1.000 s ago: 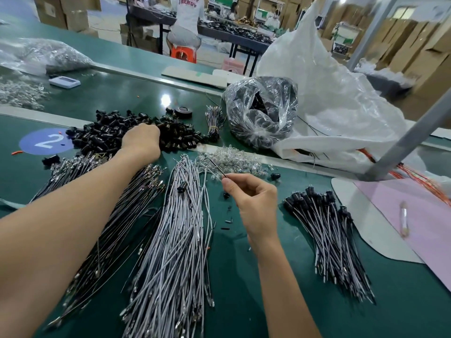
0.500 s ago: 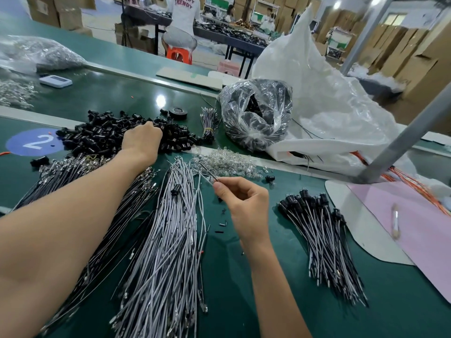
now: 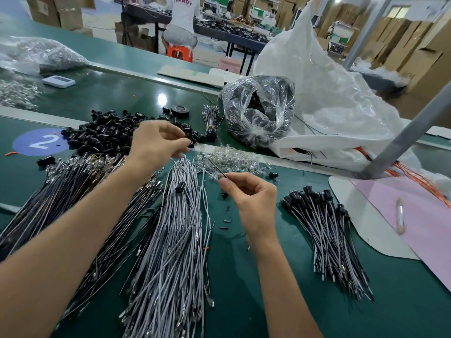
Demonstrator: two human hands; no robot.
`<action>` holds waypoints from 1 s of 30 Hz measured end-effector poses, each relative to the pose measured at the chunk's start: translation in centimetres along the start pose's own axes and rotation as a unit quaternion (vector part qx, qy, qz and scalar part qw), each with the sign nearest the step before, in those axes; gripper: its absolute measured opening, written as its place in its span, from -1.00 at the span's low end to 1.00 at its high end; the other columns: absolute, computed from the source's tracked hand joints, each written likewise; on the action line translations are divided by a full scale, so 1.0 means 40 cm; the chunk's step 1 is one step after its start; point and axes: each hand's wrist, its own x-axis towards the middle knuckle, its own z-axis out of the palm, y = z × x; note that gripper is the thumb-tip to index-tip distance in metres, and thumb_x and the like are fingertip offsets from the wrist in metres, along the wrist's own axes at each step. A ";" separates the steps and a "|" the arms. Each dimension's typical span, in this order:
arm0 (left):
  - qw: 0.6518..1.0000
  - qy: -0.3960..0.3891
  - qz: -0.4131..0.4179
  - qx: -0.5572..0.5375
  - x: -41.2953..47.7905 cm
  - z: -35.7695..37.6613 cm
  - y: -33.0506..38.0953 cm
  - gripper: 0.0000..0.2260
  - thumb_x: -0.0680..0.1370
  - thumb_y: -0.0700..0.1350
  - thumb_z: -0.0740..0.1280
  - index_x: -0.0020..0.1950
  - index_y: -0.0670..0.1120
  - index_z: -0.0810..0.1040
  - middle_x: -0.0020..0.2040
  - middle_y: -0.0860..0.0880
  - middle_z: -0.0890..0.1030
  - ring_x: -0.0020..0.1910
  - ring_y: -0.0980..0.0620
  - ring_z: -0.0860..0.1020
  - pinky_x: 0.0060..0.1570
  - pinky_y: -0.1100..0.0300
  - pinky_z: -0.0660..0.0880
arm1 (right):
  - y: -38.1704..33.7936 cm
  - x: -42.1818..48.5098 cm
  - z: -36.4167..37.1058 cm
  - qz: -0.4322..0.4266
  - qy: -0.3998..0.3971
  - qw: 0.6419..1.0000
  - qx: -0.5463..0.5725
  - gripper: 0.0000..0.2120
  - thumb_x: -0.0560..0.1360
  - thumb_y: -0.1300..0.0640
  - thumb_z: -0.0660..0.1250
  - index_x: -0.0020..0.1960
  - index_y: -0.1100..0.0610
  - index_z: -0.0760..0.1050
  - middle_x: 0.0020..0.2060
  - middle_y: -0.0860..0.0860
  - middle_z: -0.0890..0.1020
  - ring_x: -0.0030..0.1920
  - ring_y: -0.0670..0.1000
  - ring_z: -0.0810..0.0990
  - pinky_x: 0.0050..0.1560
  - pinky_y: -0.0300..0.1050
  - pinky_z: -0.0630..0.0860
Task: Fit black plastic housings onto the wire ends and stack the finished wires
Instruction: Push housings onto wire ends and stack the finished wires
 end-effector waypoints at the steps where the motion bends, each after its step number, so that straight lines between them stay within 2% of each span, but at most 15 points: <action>1: 0.997 -0.008 -0.019 -0.073 -0.038 -0.001 0.003 -0.86 0.42 -0.31 0.48 -0.06 -0.20 0.60 -0.25 -0.11 0.70 -0.29 0.03 0.69 -0.30 0.27 0.60 | -0.002 0.001 -0.003 -0.003 0.001 1.000 0.004 -0.84 0.39 0.24 0.54 -0.20 -0.01 0.69 -0.29 -0.02 0.72 -0.24 -0.04 0.68 -0.16 -0.22 0.57; 5: 0.950 -0.007 -0.108 -0.294 -0.146 -0.006 -0.010 -0.75 0.32 -0.27 0.43 -0.01 -0.17 0.63 -0.14 -0.08 0.72 -0.15 0.02 0.69 -0.19 0.31 0.59 | -0.005 0.004 -0.008 -0.011 -0.006 1.000 0.024 -0.82 0.36 0.23 0.56 -0.22 -0.04 0.71 -0.27 -0.01 0.72 -0.22 -0.01 0.70 -0.15 -0.24 0.57; 8: 0.919 -0.012 -0.127 -0.373 -0.185 0.011 -0.033 -0.74 0.30 -0.30 0.40 -0.03 -0.17 0.65 -0.12 -0.11 0.72 -0.16 0.02 0.69 -0.18 0.29 0.60 | -0.005 0.001 -0.005 -0.016 -0.014 0.999 0.030 -0.82 0.35 0.23 0.57 -0.21 -0.05 0.71 -0.26 -0.01 0.72 -0.21 -0.01 0.70 -0.14 -0.24 0.58; 18: 0.907 -0.019 -0.109 -0.407 -0.190 0.020 -0.055 -0.77 0.33 -0.30 0.41 -0.03 -0.17 0.68 -0.08 -0.16 0.71 -0.14 -0.01 0.70 -0.16 0.28 0.60 | -0.004 0.002 -0.006 -0.014 -0.024 0.999 0.029 -0.83 0.35 0.24 0.56 -0.21 -0.03 0.70 -0.26 0.01 0.72 -0.20 0.00 0.69 -0.13 -0.23 0.58; 24: 0.915 -0.031 -0.102 -0.390 -0.192 0.027 -0.049 -0.78 0.31 -0.30 0.42 -0.07 -0.14 0.69 -0.09 -0.16 0.71 -0.14 -0.01 0.69 -0.17 0.28 0.60 | -0.003 0.002 -0.001 -0.017 -0.030 0.999 0.011 -0.83 0.35 0.25 0.56 -0.22 -0.02 0.69 -0.27 0.00 0.72 -0.21 0.00 0.69 -0.13 -0.21 0.59; 30: 0.921 -0.036 -0.105 -0.374 -0.194 0.026 -0.051 -0.74 0.31 -0.31 0.42 -0.03 -0.17 0.67 -0.06 -0.17 0.71 -0.12 -0.03 0.69 -0.16 0.28 0.60 | 0.001 0.003 -0.003 -0.014 -0.021 1.000 -0.004 -0.83 0.36 0.25 0.56 -0.19 0.00 0.68 -0.27 -0.01 0.72 -0.23 -0.01 0.69 -0.14 -0.21 0.59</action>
